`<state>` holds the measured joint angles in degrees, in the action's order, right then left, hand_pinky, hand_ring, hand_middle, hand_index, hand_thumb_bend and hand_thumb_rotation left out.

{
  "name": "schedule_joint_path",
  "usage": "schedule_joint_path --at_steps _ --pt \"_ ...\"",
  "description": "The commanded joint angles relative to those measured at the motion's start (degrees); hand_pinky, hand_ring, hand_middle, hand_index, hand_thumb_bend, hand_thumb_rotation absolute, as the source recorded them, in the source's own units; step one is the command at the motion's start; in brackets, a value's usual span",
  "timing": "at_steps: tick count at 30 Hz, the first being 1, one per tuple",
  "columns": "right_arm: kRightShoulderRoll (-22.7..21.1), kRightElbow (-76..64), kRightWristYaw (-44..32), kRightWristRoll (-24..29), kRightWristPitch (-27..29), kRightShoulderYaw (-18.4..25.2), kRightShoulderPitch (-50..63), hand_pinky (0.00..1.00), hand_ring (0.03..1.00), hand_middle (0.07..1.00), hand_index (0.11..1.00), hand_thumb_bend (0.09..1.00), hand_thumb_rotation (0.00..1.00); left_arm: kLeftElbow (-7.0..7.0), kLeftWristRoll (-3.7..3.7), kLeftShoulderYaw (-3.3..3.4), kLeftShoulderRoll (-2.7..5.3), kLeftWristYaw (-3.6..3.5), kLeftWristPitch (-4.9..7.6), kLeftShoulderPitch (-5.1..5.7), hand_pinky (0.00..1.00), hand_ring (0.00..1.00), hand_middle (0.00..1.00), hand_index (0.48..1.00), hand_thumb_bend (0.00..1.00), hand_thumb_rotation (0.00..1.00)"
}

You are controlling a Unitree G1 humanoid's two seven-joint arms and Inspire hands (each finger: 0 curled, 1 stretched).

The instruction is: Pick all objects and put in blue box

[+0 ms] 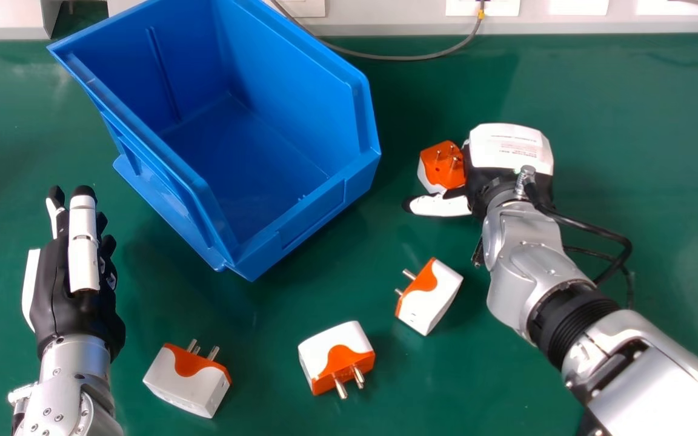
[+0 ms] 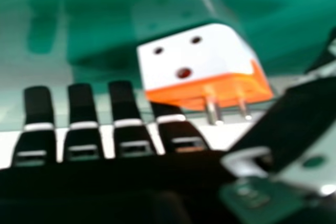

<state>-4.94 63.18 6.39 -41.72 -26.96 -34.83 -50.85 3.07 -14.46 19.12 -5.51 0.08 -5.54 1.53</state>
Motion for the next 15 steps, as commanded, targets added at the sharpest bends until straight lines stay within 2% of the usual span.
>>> schedule_joint_path --at_steps 1,9,13,15 --pt "0.08 0.44 0.54 -1.24 -0.42 -0.46 -3.16 0.74 0.810 0.822 0.790 0.558 0.74 -1.25 0.47 -0.23 -0.14 0.06 0.92 0.04 1.00 0.99 0.99 0.989 0.28 0.92" --pt "0.09 0.81 0.51 -0.13 -0.27 0.25 -3.95 0.71 0.789 0.811 0.780 0.561 0.73 -1.36 0.54 -0.23 -0.21 -0.07 0.83 0.21 1.00 0.99 0.99 0.987 0.28 0.93" --pt "0.23 1.77 0.64 -0.25 -0.52 0.06 -4.53 0.70 0.787 0.810 0.778 0.562 0.73 -1.37 0.13 -0.09 -0.31 -0.41 0.67 0.26 1.00 1.00 0.99 0.988 0.28 0.93" --pt "0.33 2.09 0.77 -0.37 -0.80 -0.05 -4.75 0.69 0.781 0.805 0.776 0.560 0.73 -1.21 0.14 -0.03 -0.38 -0.49 0.82 0.29 1.00 1.00 0.99 0.990 0.28 0.94"
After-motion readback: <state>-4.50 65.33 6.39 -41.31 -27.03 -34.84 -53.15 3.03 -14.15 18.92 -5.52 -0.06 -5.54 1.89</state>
